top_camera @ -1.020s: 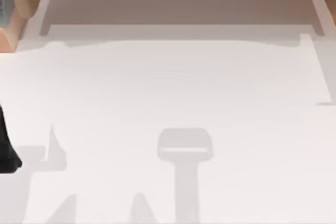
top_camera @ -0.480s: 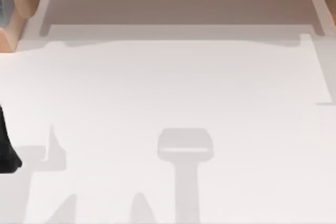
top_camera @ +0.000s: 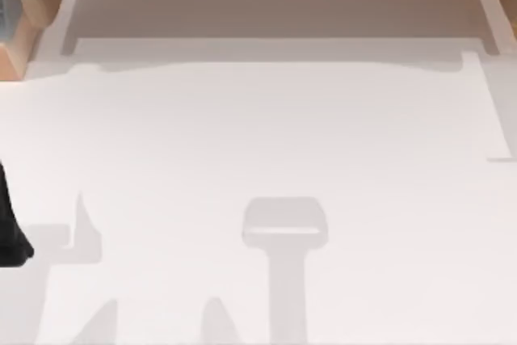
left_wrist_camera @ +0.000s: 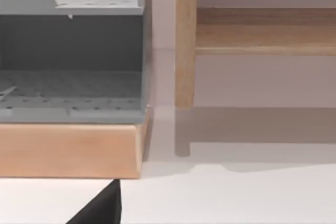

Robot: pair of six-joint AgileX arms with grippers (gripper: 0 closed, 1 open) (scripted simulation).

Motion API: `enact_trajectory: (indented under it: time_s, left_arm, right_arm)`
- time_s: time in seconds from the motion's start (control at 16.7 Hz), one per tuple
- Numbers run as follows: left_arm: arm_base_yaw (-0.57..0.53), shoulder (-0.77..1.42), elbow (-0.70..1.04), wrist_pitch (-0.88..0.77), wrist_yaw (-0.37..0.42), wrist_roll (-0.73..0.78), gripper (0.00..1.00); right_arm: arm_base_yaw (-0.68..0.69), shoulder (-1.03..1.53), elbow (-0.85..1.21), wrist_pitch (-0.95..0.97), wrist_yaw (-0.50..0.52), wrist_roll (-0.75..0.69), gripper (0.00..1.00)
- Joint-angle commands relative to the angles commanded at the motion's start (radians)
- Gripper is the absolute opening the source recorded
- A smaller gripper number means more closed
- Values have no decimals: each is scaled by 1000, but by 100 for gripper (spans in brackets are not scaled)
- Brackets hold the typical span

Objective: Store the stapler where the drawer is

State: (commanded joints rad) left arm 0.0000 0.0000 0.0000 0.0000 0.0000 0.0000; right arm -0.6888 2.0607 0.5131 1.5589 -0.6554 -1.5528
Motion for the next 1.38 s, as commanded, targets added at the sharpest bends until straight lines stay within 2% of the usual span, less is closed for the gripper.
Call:
enact_trajectory:
  time_s: [0.06, 0.84, 1.38]
  left_arm:
    - [0, 0, 0, 0, 0, 0, 100]
    - [0, 0, 0, 0, 0, 0, 100]
    - [0, 0, 0, 0, 0, 0, 100]
  right_arm:
    - [0, 0, 0, 0, 0, 0, 100]
    - [0, 0, 0, 0, 0, 0, 2]
    - [-2, 2, -1, -2, 1, 2, 0]
